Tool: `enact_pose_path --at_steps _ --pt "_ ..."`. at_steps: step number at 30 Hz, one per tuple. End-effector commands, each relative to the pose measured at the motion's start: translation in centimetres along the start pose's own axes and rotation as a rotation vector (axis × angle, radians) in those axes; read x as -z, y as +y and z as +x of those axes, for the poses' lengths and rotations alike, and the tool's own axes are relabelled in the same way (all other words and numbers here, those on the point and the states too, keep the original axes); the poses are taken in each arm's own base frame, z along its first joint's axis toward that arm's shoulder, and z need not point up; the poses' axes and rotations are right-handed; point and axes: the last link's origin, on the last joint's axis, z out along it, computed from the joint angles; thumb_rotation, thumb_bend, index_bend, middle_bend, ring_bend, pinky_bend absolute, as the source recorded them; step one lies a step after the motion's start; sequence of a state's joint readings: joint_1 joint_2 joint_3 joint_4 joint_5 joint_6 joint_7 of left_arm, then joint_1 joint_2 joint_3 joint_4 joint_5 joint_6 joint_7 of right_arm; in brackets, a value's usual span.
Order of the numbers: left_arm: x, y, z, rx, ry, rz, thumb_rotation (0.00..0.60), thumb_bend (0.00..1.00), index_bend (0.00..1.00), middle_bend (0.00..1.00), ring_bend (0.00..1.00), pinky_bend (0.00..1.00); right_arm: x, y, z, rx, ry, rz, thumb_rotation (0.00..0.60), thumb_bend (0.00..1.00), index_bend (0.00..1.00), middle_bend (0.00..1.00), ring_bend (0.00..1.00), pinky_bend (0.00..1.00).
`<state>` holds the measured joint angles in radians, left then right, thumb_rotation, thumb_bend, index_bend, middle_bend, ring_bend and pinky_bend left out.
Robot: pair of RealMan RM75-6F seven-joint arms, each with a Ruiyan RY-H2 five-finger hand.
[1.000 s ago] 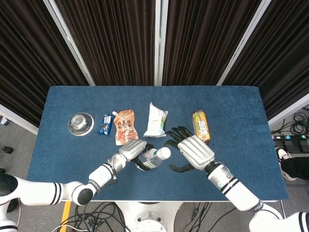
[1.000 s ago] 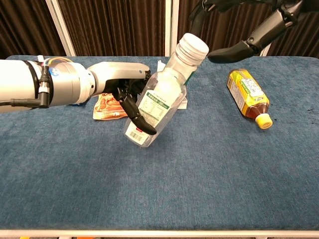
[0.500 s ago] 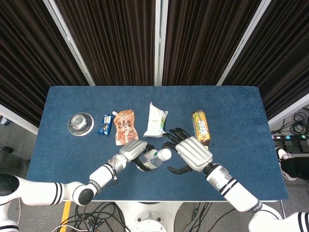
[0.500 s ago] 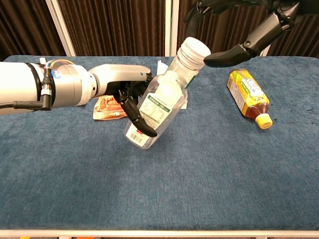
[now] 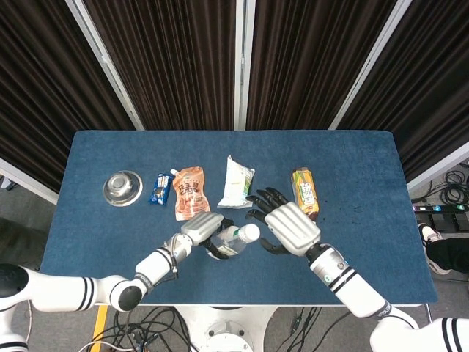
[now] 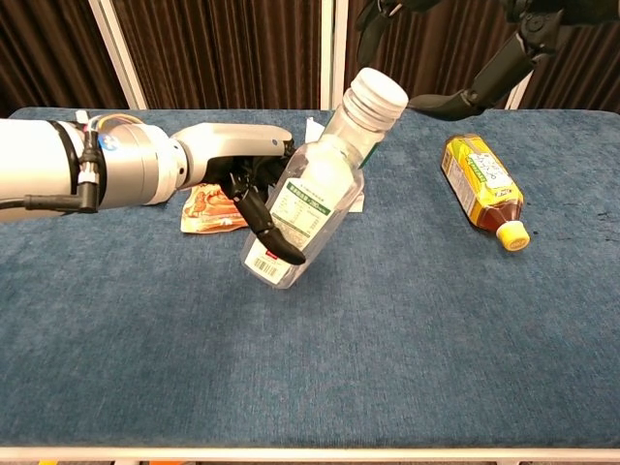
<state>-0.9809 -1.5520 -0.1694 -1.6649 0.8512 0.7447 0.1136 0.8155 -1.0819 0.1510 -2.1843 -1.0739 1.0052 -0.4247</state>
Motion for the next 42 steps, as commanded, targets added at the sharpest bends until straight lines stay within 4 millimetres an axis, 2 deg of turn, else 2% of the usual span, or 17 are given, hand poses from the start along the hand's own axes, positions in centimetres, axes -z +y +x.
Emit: enact_pose_path --at_steps 1,21,31,42 --pt "0.01 -0.03 0.02 0.000 -0.001 0.001 0.600 0.04 0.58 0.61 0.52 0.54 -0.08 -0.14 -0.07 0.001 0.000 0.001 0.600 0.31 0.32 0.10 0.00 0.00" --pt "0.04 -0.02 -0.26 -0.006 -0.007 0.003 0.600 0.04 0.58 0.61 0.52 0.54 -0.13 -0.68 -0.36 -0.001 -0.021 0.015 0.600 0.31 0.35 0.11 0.00 0.00" --pt "0.03 -0.03 -0.39 -0.007 -0.015 0.005 0.600 0.04 0.58 0.61 0.52 0.54 -0.26 -0.72 -0.44 0.007 -0.021 0.009 0.600 0.31 0.40 0.12 0.00 0.00" --pt "0.04 -0.35 -0.53 0.004 -0.013 0.010 0.600 0.04 0.58 0.61 0.52 0.54 -0.32 -0.89 0.20 -0.009 0.018 0.009 0.600 0.31 0.43 0.14 0.00 0.00"
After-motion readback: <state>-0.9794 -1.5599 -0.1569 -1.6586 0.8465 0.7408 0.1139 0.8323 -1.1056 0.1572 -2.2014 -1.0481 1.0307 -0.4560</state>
